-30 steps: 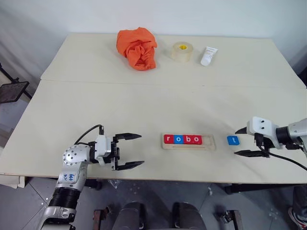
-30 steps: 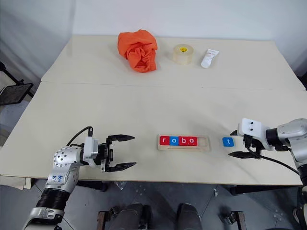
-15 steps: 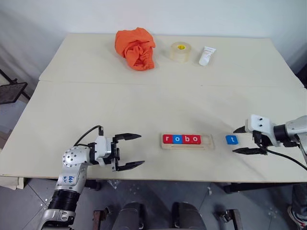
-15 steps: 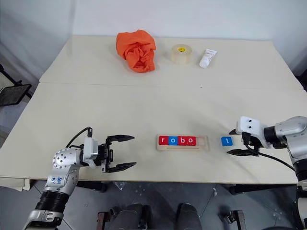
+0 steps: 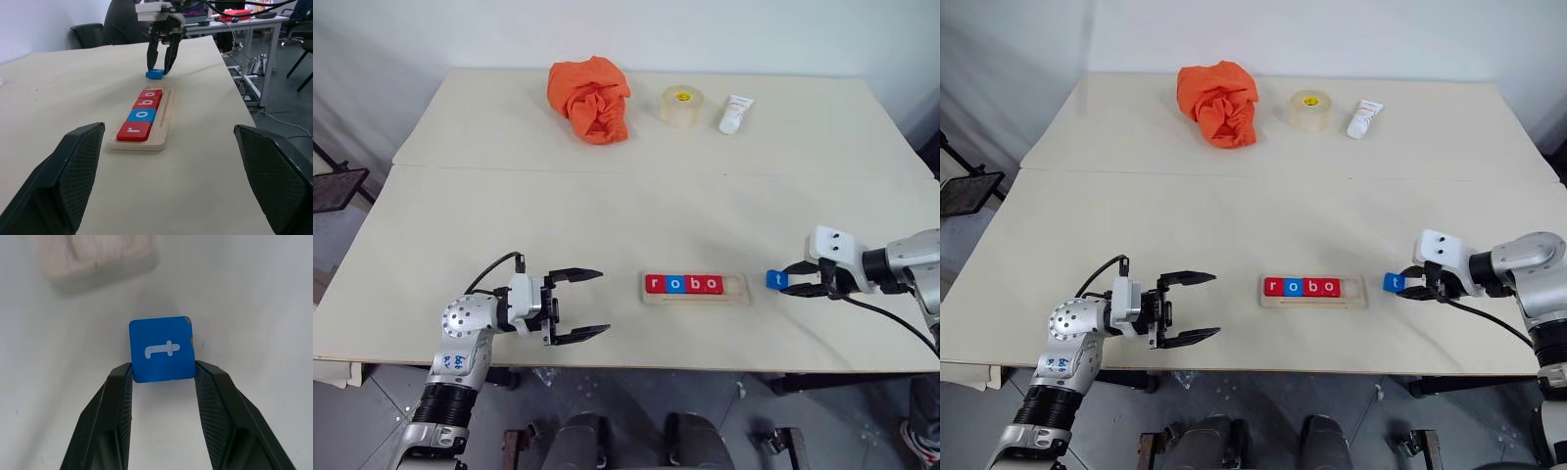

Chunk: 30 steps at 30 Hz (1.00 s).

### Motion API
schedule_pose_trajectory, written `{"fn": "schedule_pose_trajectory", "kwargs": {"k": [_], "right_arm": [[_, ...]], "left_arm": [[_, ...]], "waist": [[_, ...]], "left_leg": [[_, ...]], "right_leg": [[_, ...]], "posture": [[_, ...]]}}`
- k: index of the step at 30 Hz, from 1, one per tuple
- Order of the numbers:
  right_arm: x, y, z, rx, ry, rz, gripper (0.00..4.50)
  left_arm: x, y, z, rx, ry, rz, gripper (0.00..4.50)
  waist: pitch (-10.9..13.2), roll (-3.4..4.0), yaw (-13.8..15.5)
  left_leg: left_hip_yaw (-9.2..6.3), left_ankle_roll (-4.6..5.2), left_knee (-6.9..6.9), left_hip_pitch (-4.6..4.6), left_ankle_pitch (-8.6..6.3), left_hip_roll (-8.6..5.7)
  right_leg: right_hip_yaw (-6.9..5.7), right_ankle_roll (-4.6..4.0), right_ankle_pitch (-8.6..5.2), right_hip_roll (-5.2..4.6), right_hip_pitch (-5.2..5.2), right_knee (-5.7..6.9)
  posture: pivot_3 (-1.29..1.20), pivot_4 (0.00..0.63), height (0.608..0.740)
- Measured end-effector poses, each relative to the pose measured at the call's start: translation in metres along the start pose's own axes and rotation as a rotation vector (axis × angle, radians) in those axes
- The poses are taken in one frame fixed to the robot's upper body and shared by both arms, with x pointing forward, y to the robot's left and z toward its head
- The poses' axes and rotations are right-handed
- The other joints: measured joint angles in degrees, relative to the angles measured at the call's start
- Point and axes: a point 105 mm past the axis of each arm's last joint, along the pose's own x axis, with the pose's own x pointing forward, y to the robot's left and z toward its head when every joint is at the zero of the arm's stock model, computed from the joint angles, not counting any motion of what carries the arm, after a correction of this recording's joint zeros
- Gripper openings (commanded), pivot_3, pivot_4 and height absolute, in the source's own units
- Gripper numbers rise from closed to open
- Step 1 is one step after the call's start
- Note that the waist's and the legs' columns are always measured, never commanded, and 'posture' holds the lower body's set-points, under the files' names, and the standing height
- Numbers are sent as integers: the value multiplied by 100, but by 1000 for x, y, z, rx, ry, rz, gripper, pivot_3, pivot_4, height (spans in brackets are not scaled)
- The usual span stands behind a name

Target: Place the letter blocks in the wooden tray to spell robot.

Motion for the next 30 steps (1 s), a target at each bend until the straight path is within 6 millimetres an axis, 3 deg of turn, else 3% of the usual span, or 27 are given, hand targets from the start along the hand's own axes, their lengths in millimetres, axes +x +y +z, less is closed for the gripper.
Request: {"fn": "schedule_pose_trajectory", "kwargs": {"k": [7, 17, 30], "right_arm": [[-2, 6, 54, -35, -41, 38, 1463], [18, 26, 54, -71, 34, 141, 1463], [26, 28, 52, -80, 49, 165, 1463]], "left_arm": [[8, 1, -3, -12, -30, 7, 4500], [12, 1, -4, -1, -47, 29, 4500], [10, 0, -7, -13, -42, 54, 4500]], "waist": [[1, 1, 23], [1, 1, 5], [1, 1, 9]], "left_leg": [[-7, 0, 0, -4, 0, -2], [-13, -1, -1, -10, 0, -6], [-14, -1, -1, -10, 0, -6]], "right_leg": [[-3, 0, 0, -1, -2, 0], [-7, 0, 0, -3, -6, 3], [-7, 0, 0, -3, -6, 2]], "posture": [[0, 150, 740], [0, 150, 740], [0, 150, 740]]}}
